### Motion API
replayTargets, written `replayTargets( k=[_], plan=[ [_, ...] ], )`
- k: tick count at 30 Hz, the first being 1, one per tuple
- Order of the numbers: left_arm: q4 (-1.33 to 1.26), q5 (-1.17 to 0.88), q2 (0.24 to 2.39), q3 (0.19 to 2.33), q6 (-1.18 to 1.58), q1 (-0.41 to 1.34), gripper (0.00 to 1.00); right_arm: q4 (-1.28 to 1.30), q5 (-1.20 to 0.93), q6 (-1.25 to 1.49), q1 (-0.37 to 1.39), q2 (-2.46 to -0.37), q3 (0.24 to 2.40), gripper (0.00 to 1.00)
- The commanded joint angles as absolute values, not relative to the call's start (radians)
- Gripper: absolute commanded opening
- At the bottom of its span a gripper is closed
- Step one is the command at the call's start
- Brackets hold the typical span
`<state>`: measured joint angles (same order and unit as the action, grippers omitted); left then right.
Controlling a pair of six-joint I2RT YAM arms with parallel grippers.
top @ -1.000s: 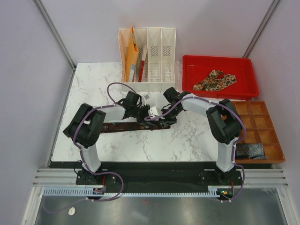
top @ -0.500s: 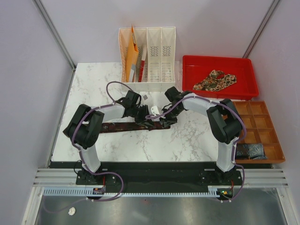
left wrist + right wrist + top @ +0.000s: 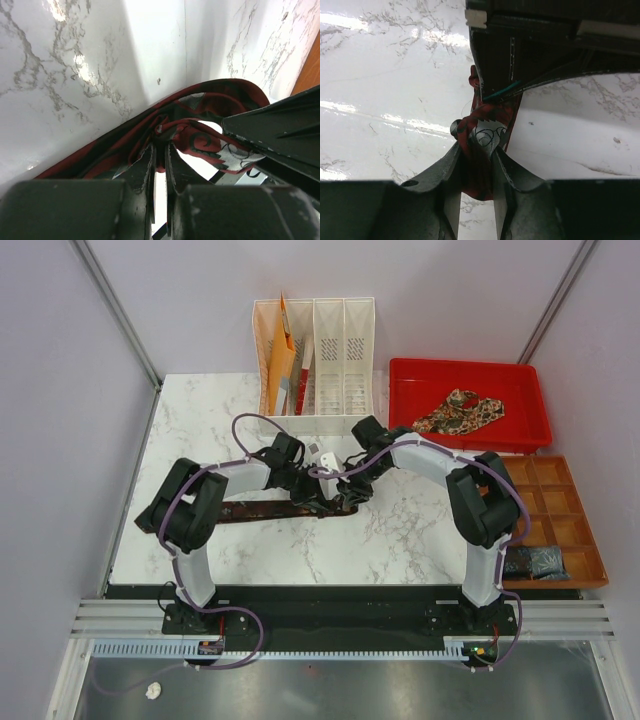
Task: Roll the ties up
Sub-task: Roll the tie at the center of the board.
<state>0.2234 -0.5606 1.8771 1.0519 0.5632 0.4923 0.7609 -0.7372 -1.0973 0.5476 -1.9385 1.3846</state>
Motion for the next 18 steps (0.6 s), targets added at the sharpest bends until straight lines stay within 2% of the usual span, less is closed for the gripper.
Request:
replayTargets(
  k=[1,11,18],
  plan=[
    [0.250,-0.514,1.925,1.065,0.528,0.491,0.08,0.719,-0.811,-1.054,0.572,-1.917,1.427,0.38],
    [0.238,-0.534,1.944,1.066,0.546,0.491,0.07,0.638,-0.769,-1.005,0.623,-1.960,1.410,0.45],
    [0.229,-0.563,1.947,1.071,0.552,0.491,0.06,0.574,-0.600,-0.937,0.684,-2.012,1.420,0.53]
  ],
)
